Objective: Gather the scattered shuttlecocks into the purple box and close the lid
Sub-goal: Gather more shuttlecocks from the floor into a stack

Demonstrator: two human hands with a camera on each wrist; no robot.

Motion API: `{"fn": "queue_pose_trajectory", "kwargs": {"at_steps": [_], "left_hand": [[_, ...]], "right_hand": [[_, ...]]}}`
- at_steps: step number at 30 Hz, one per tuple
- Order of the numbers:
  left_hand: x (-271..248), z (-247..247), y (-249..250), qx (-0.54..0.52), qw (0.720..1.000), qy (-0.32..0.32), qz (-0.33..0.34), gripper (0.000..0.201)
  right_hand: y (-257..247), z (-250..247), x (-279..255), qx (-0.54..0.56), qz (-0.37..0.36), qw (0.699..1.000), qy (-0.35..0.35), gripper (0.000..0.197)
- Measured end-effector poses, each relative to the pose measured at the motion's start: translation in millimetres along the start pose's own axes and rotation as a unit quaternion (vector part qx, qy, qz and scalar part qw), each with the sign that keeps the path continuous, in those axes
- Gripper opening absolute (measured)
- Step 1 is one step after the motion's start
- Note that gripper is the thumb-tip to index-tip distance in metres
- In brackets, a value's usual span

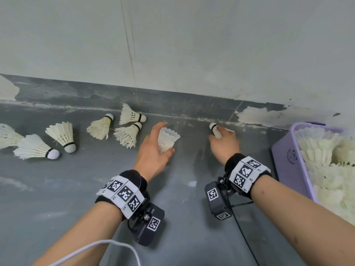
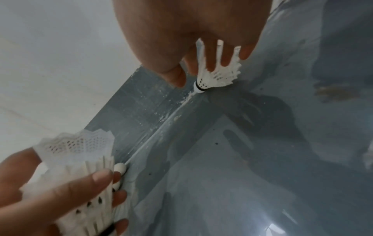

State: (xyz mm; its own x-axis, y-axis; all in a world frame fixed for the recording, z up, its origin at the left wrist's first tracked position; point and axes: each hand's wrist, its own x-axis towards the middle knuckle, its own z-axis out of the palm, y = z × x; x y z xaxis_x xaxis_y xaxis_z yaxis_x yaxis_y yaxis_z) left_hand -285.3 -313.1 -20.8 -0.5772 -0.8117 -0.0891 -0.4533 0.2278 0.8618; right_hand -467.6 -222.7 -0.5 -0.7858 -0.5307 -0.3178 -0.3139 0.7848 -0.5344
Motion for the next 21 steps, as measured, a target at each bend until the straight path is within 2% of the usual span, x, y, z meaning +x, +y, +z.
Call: {"fn": "queue_pose_trajectory", "kwargs": {"at_steps": [4,8,10,12,15,19,21], "left_hand": [[-0.8,-1.2,0.8,0.007,1.000,0.002,0.006,0.064],[1.3,-7.2,-3.3,0.018,1.000,0.017,-0.010,0.068],[0.0,-7.6,-4.4,0.020,1.000,0.014,-0.010,0.074],[-1.0,-6.9,-5.8,0.004,1.000,0.011,-0.014,0.086],[-3.1,-9.4,-5.4,-0.028,1.000,0.007,-0.012,0.106],[-7.6,-16.3,-13.5,-0.035,0.999,0.010,0.021,0.098],[-9.8,-23.3,-19.8,-0.023,0.999,0.023,0.010,0.088]], "right_hand": [[-9.1,-6.6,-3.6,0.106,-0.077,0.991,0.041,0.030],[-31.0,-5.8,-16.9,0.167,-0.162,0.971,0.062,0.020],[-41.6,-3.9,-26.1,0.170,-0.201,0.964,0.037,0.027],[-50.2,0.1,-35.9,0.138,-0.244,0.960,-0.023,0.037],[-58.3,13.0,-48.3,0.061,-0.304,0.944,-0.115,0.039],[-66.0,23.3,-55.3,0.047,-0.346,0.923,-0.162,0.040],[-71.1,25.8,-55.2,0.075,-0.377,0.913,-0.139,0.038]]}}
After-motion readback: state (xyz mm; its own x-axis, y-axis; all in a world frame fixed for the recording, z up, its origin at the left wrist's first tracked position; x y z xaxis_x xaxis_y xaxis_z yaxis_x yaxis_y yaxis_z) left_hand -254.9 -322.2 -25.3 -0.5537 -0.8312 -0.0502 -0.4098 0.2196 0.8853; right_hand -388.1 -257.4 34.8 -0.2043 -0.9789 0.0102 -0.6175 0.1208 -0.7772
